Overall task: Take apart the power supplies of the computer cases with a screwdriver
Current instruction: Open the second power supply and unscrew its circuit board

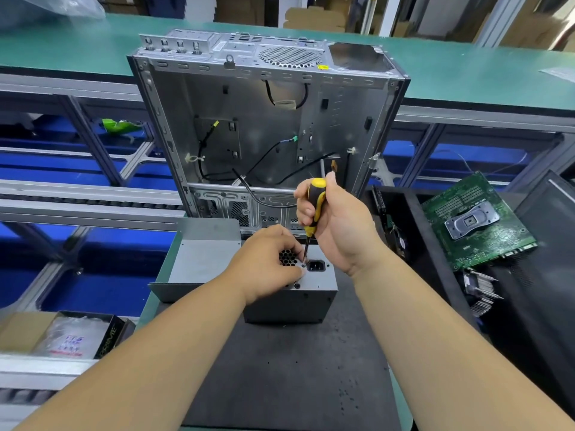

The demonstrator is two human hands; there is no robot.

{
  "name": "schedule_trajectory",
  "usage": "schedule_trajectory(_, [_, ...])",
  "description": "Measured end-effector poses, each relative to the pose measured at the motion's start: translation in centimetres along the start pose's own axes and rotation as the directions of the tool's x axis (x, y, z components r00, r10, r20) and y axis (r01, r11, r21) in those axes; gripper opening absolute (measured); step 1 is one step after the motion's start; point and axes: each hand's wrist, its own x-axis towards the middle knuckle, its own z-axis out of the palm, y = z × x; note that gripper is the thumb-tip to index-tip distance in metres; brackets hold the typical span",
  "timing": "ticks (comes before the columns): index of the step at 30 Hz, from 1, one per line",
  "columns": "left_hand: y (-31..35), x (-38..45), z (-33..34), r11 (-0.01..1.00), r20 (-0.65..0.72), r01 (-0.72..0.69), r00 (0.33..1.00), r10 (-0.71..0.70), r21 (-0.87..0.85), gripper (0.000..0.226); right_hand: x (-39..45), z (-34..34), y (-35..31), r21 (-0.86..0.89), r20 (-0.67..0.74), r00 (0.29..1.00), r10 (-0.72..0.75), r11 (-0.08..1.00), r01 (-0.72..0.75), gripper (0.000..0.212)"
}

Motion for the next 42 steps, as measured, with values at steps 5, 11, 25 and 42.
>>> schedule_trajectory(5, [0.0, -0.1, -0.1, 1.000, 0.004, -0.004, 1.000, 0.004, 0.004, 0.022, 0.0, -0.6, 0.0, 0.023, 0.024, 1.000, -0.009, 1.000, 0.008, 0.054])
schedule_trajectory(11, [0.0, -0.3, 0.0, 1.000, -0.011, -0.003, 1.000, 0.003, -0.019, 0.022, -0.3, -1.5, -0.2, 0.008, 0.032, 0.990, -0.136, 0.991, 0.136, 0.014])
schedule_trajectory(25, [-0.4, -0.1, 0.4, 0.999, -0.073, -0.047, 0.996, 0.046, -0.013, 0.009, -0.2, -2.1, -0.7, 0.088, -0.004, 0.983, -0.186, 0.979, 0.185, 0.014])
schedule_trajectory(42, [5.8, -0.9, 4.6, 0.951, 0.069, -0.307, 0.948, 0.309, -0.044, 0.015, -7.8, -7.0, -4.4, -0.050, -0.370, 0.843, -0.390, 0.915, 0.401, 0.015])
